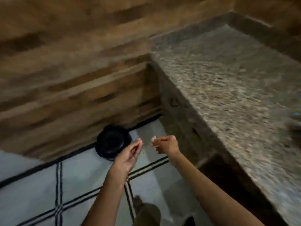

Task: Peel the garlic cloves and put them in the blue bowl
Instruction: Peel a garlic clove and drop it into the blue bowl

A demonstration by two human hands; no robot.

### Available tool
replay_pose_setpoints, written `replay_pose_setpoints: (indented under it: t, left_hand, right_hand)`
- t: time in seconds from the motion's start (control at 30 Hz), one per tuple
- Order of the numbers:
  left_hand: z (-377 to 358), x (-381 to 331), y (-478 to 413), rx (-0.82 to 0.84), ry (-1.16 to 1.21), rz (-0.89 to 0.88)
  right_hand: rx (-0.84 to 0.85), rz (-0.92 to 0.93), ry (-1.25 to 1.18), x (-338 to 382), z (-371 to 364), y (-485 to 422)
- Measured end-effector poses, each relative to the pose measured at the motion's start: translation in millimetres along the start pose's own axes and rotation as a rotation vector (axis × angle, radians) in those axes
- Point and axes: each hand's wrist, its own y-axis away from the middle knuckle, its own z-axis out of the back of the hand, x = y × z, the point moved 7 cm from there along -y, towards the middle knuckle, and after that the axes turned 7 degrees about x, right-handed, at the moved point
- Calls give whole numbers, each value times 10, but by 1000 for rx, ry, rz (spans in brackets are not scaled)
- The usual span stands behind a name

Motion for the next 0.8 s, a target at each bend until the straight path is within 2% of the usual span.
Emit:
replay_pose_setpoints:
  t: [0.13, 0.27, 0.43, 0.6, 0.8]
  left_hand:
    - [872, -792, -41, -100, 115, -93]
    - [1519, -1372, -182, -134, 149, -144]
    - [1991, -1728, -336, -169, 216, -122]
    - [2109, -1986, -586, -133, 212, -128]
    - [2519, -1876, -1147, -182, 189, -30]
  right_hand:
    - [163, -80, 112, -185, -1219, -355]
    - [119, -131, 135, -412, -1932, -647]
    - [66, -246, 176, -657, -2257, -801]
    - [22, -253, 216, -707, -2443, -1064]
    - [30, -411, 251, -1180, -2569, -1432]
